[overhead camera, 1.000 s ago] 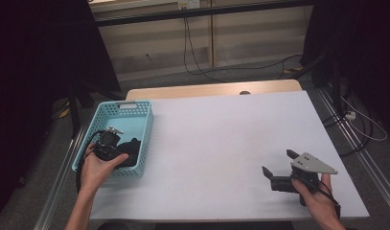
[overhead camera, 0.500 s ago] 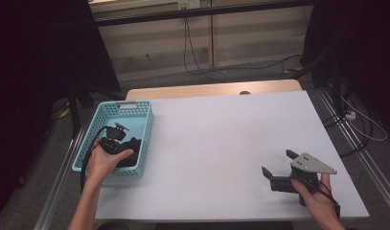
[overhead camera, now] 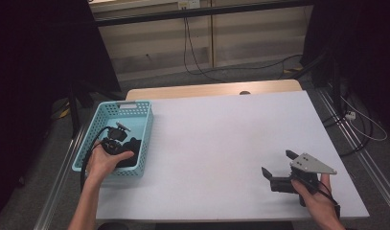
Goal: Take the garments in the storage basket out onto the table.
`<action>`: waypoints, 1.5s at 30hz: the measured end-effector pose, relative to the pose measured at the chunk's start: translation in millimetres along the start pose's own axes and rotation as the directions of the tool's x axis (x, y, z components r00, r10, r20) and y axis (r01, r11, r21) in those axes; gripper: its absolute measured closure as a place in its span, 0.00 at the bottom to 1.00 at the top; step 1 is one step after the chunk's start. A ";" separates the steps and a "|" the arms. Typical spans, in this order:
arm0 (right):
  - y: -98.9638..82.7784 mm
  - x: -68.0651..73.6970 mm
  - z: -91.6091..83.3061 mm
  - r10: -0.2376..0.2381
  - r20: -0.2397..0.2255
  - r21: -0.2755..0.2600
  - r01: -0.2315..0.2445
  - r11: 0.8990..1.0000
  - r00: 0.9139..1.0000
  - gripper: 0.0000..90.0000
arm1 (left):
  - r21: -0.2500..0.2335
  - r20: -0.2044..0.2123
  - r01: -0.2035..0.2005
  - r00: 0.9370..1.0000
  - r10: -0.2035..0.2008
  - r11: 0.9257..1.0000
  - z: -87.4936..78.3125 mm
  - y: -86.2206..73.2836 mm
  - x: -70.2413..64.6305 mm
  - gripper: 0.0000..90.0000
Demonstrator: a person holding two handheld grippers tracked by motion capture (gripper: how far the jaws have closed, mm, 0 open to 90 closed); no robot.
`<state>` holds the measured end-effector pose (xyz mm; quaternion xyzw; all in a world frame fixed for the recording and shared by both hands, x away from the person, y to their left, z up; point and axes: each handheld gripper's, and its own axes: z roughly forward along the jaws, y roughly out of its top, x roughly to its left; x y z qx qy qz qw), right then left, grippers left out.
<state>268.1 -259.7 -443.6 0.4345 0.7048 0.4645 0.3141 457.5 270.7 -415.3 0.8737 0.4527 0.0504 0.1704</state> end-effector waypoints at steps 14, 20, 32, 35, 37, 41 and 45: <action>0.1 -0.1 -0.5 -0.002 0.002 0.000 0.002 1.000 1.000 0.01 | -0.086 0.021 0.040 0.999 -0.038 0.995 -17.5 -6.7 1.0 0.52; 0.1 -0.5 -0.9 -0.004 0.001 0.000 0.004 1.000 1.000 0.01 | -0.135 0.025 0.059 0.998 -0.056 0.989 -22.8 -8.8 0.3 0.54; 0.2 -0.6 -0.7 -0.002 0.002 0.000 0.002 1.000 1.000 0.01 | -0.347 0.055 0.101 0.995 -0.087 0.932 -43.7 -15.0 3.5 0.56; 0.3 -0.7 -0.8 0.000 0.002 -0.001 0.000 1.000 1.000 0.01 | -0.380 0.065 0.102 0.994 -0.084 0.919 -47.5 -16.1 4.2 0.56; 0.2 -0.6 -0.8 -0.002 0.001 -0.001 0.002 1.000 1.000 0.01 | -0.414 0.059 0.102 0.995 -0.086 0.904 -50.5 -17.1 4.2 0.56; 0.2 -0.8 -1.0 -0.001 0.001 -0.001 0.001 1.000 1.000 0.01 | -0.507 0.056 0.106 0.994 -0.091 0.856 -58.6 -20.5 4.4 0.55; 0.3 -0.9 -0.9 -0.001 0.001 -0.001 0.001 1.000 1.000 0.01 | -0.549 0.056 0.111 0.994 -0.096 0.828 -62.4 -22.2 3.7 0.55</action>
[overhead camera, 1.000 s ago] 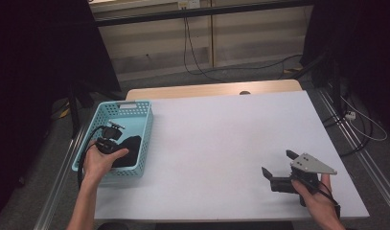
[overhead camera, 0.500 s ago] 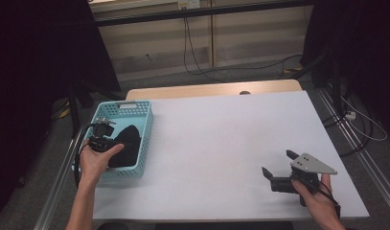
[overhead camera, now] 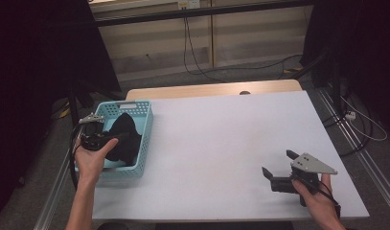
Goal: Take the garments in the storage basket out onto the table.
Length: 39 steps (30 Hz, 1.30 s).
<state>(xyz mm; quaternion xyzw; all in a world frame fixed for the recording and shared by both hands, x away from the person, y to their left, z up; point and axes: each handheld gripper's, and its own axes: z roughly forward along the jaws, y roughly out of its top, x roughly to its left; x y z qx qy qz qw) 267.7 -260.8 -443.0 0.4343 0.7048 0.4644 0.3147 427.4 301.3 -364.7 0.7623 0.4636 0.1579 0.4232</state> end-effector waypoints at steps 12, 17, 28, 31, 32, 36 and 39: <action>-0.1 0.1 0.1 0.000 0.000 0.000 0.000 1.000 1.000 0.01 | -0.165 -0.033 -0.003 0.999 -0.002 0.986 -18.7 1.9 0.5 0.55; -0.1 0.3 0.1 -0.001 0.000 0.000 0.001 1.000 1.000 0.01 | -0.254 -0.041 -0.018 0.999 0.008 0.967 -28.9 3.0 -1.4 0.55; -0.1 0.3 0.1 -0.003 0.000 0.000 0.003 1.000 1.000 0.01 | -0.367 -0.054 -0.053 0.998 0.036 0.929 -43.8 6.7 -11.2 0.55; -0.1 0.3 0.1 -0.002 0.000 0.000 0.002 1.000 1.000 0.01 | -0.430 -0.066 -0.064 0.997 0.039 0.901 -48.4 6.6 -16.3 0.55; -0.1 0.2 0.1 -0.002 -0.001 0.000 0.002 1.000 1.000 0.01 | -0.450 -0.068 -0.064 0.997 0.038 0.891 -49.5 6.6 -17.5 0.55; -0.2 0.3 0.2 -0.002 -0.001 0.001 0.002 1.000 1.000 0.01 | -0.483 -0.076 -0.069 0.996 0.036 0.873 -52.8 7.3 -20.7 0.55; -0.1 0.2 0.3 -0.001 0.000 0.000 0.001 1.000 1.000 0.01 | -0.538 -0.067 -0.075 0.997 0.046 0.840 -55.4 8.1 -22.2 0.55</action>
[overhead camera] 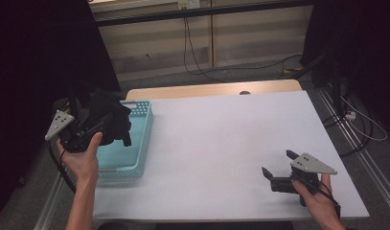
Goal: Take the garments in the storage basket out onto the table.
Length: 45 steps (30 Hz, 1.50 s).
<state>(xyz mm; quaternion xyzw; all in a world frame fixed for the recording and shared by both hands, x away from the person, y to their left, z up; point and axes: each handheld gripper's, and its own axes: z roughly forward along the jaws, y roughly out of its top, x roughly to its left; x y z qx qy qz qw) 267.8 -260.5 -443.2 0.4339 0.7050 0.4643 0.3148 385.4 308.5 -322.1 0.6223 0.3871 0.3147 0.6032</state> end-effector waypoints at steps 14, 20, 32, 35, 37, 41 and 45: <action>0.1 -0.2 0.4 0.000 0.001 0.001 0.000 1.000 1.000 0.01 | -0.121 0.019 -0.046 0.999 0.049 0.992 7.1 7.3 -13.7 0.55; 0.4 -0.4 1.9 0.004 0.004 0.003 -0.004 1.000 1.000 0.01 | -0.159 0.037 -0.042 0.998 0.048 0.986 11.8 19.2 -18.8 0.55; 0.5 -0.9 0.7 0.003 0.003 -0.002 -0.003 1.000 1.000 0.00 | -0.169 0.100 -0.036 0.994 0.054 0.985 24.6 27.0 -37.0 0.55; 0.7 -0.6 0.5 0.001 0.005 -0.005 -0.001 1.000 1.000 0.00 | -0.161 0.111 -0.052 0.991 0.070 0.986 30.2 28.8 -44.1 0.55; 0.8 -0.7 0.6 0.002 0.004 -0.005 -0.002 1.000 1.000 0.00 | -0.161 0.117 -0.053 0.990 0.072 0.986 31.8 29.1 -46.2 0.55; 0.7 -1.2 0.8 0.002 0.006 -0.006 -0.002 1.000 1.000 0.00 | -0.165 0.139 -0.043 0.988 0.066 0.985 37.3 31.3 -52.4 0.55; 0.6 -1.2 0.4 0.003 0.002 -0.010 -0.003 1.000 1.000 0.00 | -0.161 0.159 -0.035 0.985 0.061 0.986 43.0 34.0 -58.2 0.55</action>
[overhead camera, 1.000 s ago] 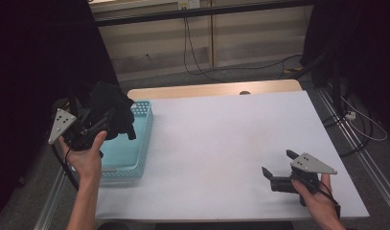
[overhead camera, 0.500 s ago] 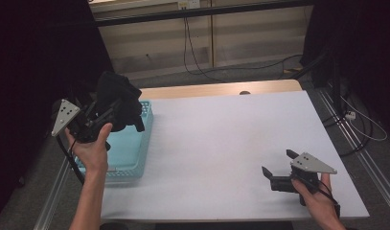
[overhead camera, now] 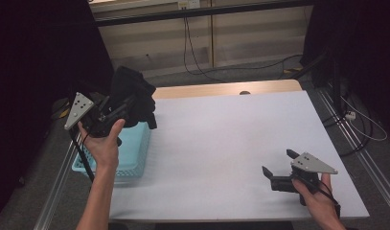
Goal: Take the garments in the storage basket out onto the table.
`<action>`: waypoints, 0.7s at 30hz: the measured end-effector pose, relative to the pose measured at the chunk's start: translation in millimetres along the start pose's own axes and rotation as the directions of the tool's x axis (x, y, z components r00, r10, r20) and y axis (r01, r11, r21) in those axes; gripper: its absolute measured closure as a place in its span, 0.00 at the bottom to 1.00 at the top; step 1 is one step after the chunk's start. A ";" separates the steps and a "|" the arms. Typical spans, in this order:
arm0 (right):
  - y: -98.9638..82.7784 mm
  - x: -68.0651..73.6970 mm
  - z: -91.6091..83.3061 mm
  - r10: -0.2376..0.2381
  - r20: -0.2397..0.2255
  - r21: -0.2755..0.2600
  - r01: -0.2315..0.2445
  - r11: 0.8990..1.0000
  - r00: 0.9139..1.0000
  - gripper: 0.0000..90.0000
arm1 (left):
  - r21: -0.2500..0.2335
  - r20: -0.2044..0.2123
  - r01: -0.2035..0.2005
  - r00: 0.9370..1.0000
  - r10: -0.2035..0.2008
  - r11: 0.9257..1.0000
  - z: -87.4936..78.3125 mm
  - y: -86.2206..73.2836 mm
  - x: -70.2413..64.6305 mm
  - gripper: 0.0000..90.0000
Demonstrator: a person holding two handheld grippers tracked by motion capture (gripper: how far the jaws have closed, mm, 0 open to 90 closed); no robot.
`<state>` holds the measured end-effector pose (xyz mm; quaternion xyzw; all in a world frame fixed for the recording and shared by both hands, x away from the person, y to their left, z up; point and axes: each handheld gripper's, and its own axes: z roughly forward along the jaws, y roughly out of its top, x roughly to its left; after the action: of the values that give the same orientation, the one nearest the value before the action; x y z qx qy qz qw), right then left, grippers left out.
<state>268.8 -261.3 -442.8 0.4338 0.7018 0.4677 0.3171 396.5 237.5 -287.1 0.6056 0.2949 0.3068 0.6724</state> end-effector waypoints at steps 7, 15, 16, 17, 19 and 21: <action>-1.0 -1.3 -1.1 0.001 0.003 -0.011 -0.001 1.000 1.000 0.00 | 0.014 0.053 0.007 0.999 -0.008 1.000 15.4 1.0 -9.7 0.55; -1.5 -0.8 -1.2 0.001 0.002 -0.015 -0.001 1.000 1.000 0.00 | 0.021 0.104 0.038 0.994 -0.040 0.999 35.4 3.2 -23.0 0.55; -1.5 -0.7 -1.2 0.002 0.001 -0.015 -0.002 1.000 1.000 0.00 | 0.021 0.104 0.038 0.994 -0.040 0.999 35.4 3.2 -23.0 0.55; -1.5 -0.7 -1.2 0.002 0.001 -0.016 -0.002 1.000 1.000 0.00 | 0.023 0.121 0.046 0.991 -0.048 0.999 41.6 3.7 -27.7 0.55; -1.6 -0.6 -1.6 0.003 0.000 -0.015 -0.003 1.000 1.000 0.00 | 0.023 0.130 0.051 0.990 -0.054 0.998 44.6 3.9 -30.0 0.55; -1.8 -0.9 -2.0 0.004 0.000 -0.016 -0.004 1.000 1.000 0.00 | 0.033 0.145 0.047 0.988 -0.052 0.998 49.8 4.1 -33.5 0.55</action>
<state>267.0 -263.3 -443.7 0.4326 0.6972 0.4738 0.3198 413.2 180.5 -277.7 0.6287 0.2645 0.2406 0.6905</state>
